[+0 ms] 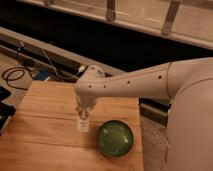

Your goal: Place the bottle in the ceramic bowl

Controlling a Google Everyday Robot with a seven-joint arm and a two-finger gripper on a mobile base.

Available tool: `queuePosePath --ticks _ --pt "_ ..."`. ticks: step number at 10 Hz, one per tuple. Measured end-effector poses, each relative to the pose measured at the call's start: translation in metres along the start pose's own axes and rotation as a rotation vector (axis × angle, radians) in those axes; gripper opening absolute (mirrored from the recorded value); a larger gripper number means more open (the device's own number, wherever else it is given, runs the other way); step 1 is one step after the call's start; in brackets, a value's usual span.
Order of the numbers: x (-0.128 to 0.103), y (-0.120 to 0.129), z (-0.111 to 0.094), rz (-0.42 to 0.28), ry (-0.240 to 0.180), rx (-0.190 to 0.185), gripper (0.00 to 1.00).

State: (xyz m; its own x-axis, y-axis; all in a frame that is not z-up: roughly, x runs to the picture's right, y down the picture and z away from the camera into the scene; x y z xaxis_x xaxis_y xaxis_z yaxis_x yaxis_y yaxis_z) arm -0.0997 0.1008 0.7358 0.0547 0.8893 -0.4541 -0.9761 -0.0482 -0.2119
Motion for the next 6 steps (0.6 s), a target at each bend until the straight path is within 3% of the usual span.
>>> queuePosePath --ticks 6 --pt "0.0006 0.0007 0.0001 -0.001 0.0 -0.001 0.0"
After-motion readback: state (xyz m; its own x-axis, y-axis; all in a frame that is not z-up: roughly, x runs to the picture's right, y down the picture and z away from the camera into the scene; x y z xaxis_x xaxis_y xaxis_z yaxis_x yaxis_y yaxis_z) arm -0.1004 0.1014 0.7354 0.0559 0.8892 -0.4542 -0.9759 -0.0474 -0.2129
